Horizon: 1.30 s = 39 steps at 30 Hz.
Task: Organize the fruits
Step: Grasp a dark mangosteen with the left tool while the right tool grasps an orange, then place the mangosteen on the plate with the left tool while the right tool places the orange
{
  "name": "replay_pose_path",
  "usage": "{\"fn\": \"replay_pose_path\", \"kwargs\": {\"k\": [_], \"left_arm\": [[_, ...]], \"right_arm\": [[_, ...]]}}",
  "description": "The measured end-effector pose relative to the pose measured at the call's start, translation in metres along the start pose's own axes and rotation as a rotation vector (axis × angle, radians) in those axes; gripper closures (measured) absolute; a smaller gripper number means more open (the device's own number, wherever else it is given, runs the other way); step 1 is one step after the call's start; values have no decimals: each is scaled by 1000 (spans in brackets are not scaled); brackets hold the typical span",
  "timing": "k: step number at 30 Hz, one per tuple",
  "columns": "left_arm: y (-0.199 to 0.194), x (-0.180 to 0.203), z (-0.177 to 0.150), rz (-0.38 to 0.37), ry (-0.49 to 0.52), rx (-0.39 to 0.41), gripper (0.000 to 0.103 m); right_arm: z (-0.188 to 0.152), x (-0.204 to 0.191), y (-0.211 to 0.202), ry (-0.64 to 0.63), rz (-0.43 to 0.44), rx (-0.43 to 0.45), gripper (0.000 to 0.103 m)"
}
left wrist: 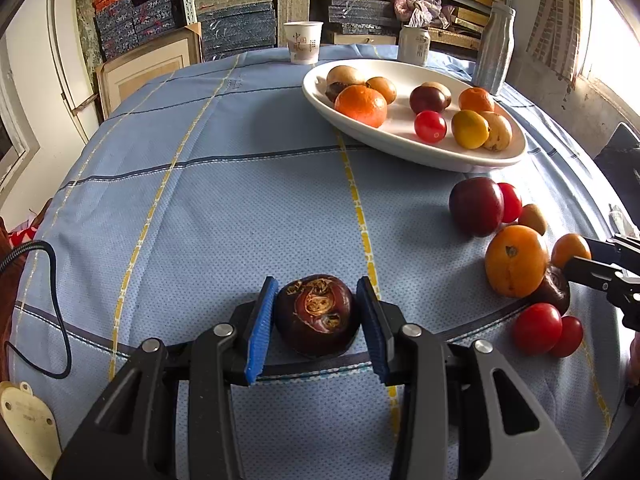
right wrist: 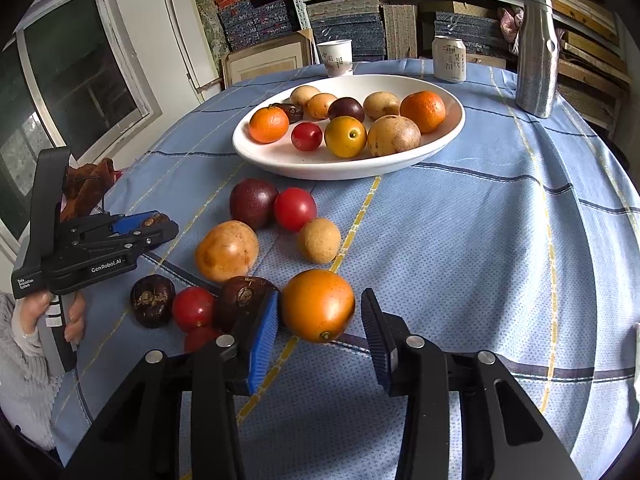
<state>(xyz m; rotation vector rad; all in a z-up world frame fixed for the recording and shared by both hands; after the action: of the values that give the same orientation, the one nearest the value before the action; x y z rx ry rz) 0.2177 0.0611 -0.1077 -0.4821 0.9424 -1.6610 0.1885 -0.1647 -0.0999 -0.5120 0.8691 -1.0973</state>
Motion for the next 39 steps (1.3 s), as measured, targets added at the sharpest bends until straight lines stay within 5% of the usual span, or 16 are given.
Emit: {"fn": "replay_pose_path", "kwargs": {"k": [15,21,29,34,39], "left_arm": [[-19,4,9,-10,-3,84,63],[-59,7,62,2,5,180,63],[-80,31,152,-54,55,278,63],[-50,41,192,-98,38,278,63],[1,45,196,-122,38,215,63]], "right_arm": [[13,9,-27,37,-11,136,64],[49,14,-62,81,11,218,65],[139,-3,-124,55,27,407,65],[176,0,-108,80,37,430,65],[202,14,-47,113,14,358,65]]}}
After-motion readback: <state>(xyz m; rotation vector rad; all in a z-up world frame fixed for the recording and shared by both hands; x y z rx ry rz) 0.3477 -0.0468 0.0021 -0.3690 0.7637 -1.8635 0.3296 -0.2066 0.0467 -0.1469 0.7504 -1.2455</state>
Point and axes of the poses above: each gripper's, at about its wrist camera, not at the fingertips, and y roughly the way its jaws point, x to its right, z to its top, the point moved 4 cm from there along y, roughly the way its jaws point, and after that the axes turned 12 degrees about y, right-handed, at the moved point
